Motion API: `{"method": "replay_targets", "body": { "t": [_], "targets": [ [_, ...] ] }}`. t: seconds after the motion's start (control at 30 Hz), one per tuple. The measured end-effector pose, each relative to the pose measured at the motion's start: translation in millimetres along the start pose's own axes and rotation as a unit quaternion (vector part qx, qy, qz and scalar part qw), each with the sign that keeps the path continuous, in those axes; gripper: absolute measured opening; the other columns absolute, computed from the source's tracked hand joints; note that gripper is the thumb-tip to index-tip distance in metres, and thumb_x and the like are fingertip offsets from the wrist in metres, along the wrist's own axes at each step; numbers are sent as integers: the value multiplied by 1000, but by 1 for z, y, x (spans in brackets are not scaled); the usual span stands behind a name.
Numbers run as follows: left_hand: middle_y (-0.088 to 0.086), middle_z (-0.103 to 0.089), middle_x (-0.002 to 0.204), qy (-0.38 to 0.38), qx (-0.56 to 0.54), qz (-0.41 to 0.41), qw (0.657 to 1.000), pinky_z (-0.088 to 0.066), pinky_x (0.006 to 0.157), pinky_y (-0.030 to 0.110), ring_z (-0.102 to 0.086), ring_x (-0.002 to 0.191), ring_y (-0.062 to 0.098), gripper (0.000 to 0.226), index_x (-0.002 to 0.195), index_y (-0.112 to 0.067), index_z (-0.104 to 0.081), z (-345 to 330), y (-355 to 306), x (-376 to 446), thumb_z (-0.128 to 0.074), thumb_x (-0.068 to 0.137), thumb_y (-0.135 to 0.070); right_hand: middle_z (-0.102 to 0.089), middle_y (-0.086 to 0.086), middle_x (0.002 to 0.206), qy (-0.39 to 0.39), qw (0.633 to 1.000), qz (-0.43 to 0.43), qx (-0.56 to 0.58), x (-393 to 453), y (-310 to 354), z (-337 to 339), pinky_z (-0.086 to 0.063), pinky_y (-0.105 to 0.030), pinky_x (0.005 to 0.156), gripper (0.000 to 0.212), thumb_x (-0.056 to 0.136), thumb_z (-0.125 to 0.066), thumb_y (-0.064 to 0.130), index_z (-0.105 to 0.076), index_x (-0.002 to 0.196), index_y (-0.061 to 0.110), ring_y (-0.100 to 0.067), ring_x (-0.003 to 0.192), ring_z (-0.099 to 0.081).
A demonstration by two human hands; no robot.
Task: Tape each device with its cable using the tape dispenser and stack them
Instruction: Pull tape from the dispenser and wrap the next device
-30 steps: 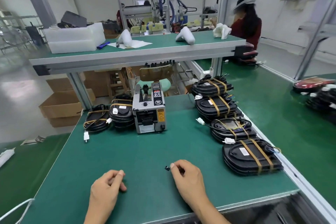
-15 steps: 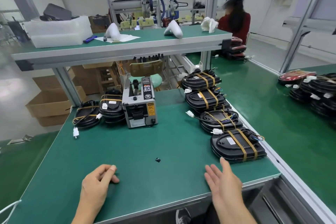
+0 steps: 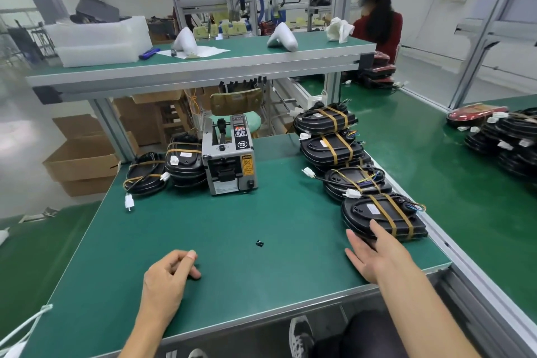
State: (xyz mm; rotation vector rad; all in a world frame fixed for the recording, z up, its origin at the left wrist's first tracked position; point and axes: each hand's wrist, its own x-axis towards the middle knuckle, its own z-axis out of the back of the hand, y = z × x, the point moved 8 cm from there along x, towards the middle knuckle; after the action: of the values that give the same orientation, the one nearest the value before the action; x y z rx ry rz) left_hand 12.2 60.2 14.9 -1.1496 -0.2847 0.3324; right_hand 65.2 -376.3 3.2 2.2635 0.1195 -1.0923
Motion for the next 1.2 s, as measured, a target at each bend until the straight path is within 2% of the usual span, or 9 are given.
{"method": "replay_targets", "body": {
  "t": [0.13, 0.27, 0.4, 0.5, 0.57, 0.7, 0.87, 1.03, 1.2],
  "targets": [
    [1, -78, 69, -2, 0, 1, 1000, -57, 91, 51, -73, 84, 39, 29, 83, -38, -76, 1, 0, 0, -61, 82, -63, -73, -15, 113, -6, 995, 84, -53, 4, 1, 9, -55, -41, 90, 27, 101, -69, 28, -62, 118, 9, -24, 91, -75],
    [1, -78, 68, -1, 2, -1, 1000, -56, 97, 53, -75, 86, 23, 27, 79, -22, -77, -1, 6, 2, -70, 98, -40, -73, -15, 94, -42, 980, 173, -86, -4, -8, 17, -60, -39, 80, 25, 97, -75, 25, -59, 97, 5, -19, 71, -77],
    [4, -78, 69, -2, 1, 8, 1000, -55, 93, 34, -73, 81, 7, 34, 76, -21, -77, -2, 12, 4, -65, 107, -16, -75, -11, 92, 4, 936, 290, -197, -26, -10, -2, -57, -31, 72, 22, 97, -73, 24, -63, 106, 7, -22, 71, -76],
    [3, -79, 71, -6, -24, 7, 1000, -50, 87, 13, -72, 84, 4, 38, 75, -25, -78, 1, 7, 5, -62, 109, -17, -79, -1, 93, 76, 862, 386, -320, -51, -3, -34, -55, -19, 68, 17, 95, -75, 23, -67, 109, 18, -16, 70, -76],
    [4, -80, 74, -4, -50, 11, 999, -49, 91, 15, -73, 89, 9, 35, 81, -20, -80, 4, 5, 8, -60, 109, -18, -77, 8, 92, 129, 793, 427, -415, -65, -4, -61, -56, -22, 73, 21, 92, -76, 30, -68, 112, 27, -14, 77, -73],
    [-4, -84, 96, 25, -68, 15, 997, -46, 94, 20, -72, 106, 12, 14, 113, -25, -75, 10, 0, 15, -61, 109, -23, -71, 14, 90, 214, 615, 475, -592, -84, -22, -115, -49, -21, 76, 29, 92, -72, 46, -59, 117, 45, -8, 83, -62],
    [-23, -74, 131, 44, -69, -26, 996, -42, 101, 8, -61, 124, -14, 50, 148, -45, -52, 25, -8, 23, -58, 99, -44, -69, 13, 119, 273, 389, 538, -697, -93, -59, -175, -49, -35, 92, 39, 96, -66, 44, -56, 132, 33, -17, 105, -63],
    [-24, -59, 148, 54, -48, -65, 995, -36, 106, 1, -50, 137, -15, 59, 158, -43, -38, 20, -8, 24, -53, 101, -42, -63, 11, 125, 312, 306, 533, -725, -87, -89, -206, -48, -37, 95, 42, 99, -62, 43, -49, 137, 33, -19, 115, -57],
    [-39, -57, 147, 42, -54, -84, 994, -37, 115, 10, -49, 142, -11, 45, 152, -42, -44, 12, 5, 26, -50, 107, -44, -57, 15, 121, 362, 295, 518, -716, -80, -110, -217, -48, -38, 96, 42, 101, -61, 40, -49, 140, 31, -17, 114, -52]
  ]
}}
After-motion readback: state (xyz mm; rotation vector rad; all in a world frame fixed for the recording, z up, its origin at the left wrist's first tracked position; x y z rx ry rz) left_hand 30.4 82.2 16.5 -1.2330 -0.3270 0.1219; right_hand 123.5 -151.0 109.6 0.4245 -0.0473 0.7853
